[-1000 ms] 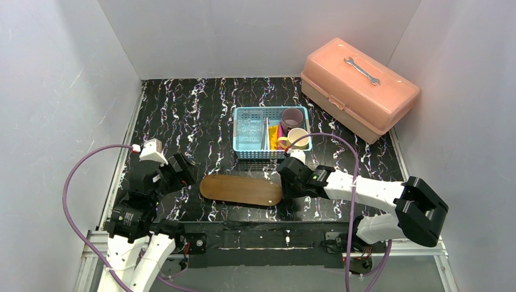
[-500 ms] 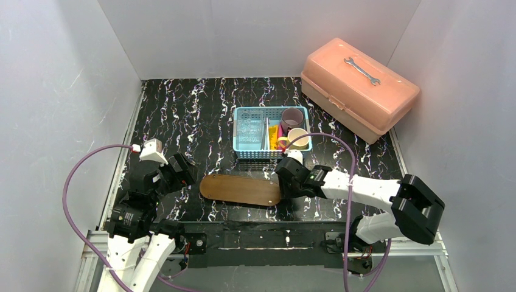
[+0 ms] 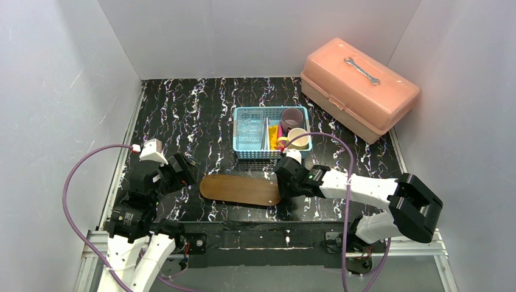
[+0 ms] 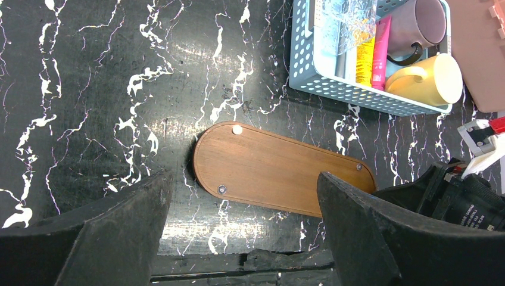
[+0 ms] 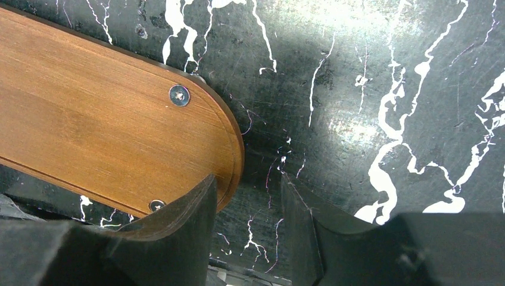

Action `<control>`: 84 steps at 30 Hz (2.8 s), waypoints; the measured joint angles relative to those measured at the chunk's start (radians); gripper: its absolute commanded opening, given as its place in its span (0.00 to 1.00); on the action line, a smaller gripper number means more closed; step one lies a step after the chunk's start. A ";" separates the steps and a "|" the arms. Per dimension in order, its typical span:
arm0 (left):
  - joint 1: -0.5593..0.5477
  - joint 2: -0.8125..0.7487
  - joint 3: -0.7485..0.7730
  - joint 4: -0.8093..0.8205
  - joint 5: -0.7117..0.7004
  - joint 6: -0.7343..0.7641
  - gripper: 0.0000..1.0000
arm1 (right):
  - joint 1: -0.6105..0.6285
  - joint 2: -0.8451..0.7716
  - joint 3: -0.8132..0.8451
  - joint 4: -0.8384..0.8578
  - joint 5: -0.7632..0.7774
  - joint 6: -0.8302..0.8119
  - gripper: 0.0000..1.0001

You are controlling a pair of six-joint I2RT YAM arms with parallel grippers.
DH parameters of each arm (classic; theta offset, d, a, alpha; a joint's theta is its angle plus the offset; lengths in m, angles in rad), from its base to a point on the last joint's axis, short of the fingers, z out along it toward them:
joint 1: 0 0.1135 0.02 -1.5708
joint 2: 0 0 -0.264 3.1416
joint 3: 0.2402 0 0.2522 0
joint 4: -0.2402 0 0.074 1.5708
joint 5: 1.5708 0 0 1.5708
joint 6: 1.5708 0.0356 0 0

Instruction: Prepare toiletry sets of a toothbrush and toothpaste on the tray

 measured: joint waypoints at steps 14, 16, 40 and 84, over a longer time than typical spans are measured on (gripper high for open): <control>0.000 0.000 0.000 0.000 0.000 0.000 0.90 | 0.000 -0.037 -0.018 -0.037 0.029 0.000 0.50; 0.000 0.000 0.000 0.000 0.000 0.000 0.90 | 0.000 -0.042 -0.023 -0.039 0.032 0.000 0.50; 0.000 0.000 -0.003 0.000 0.000 0.000 0.90 | -0.127 -0.149 -0.075 -0.166 0.137 -0.022 0.50; 0.000 0.019 -0.006 0.003 0.050 0.005 0.98 | -0.303 0.095 0.607 -0.324 0.130 -0.403 0.53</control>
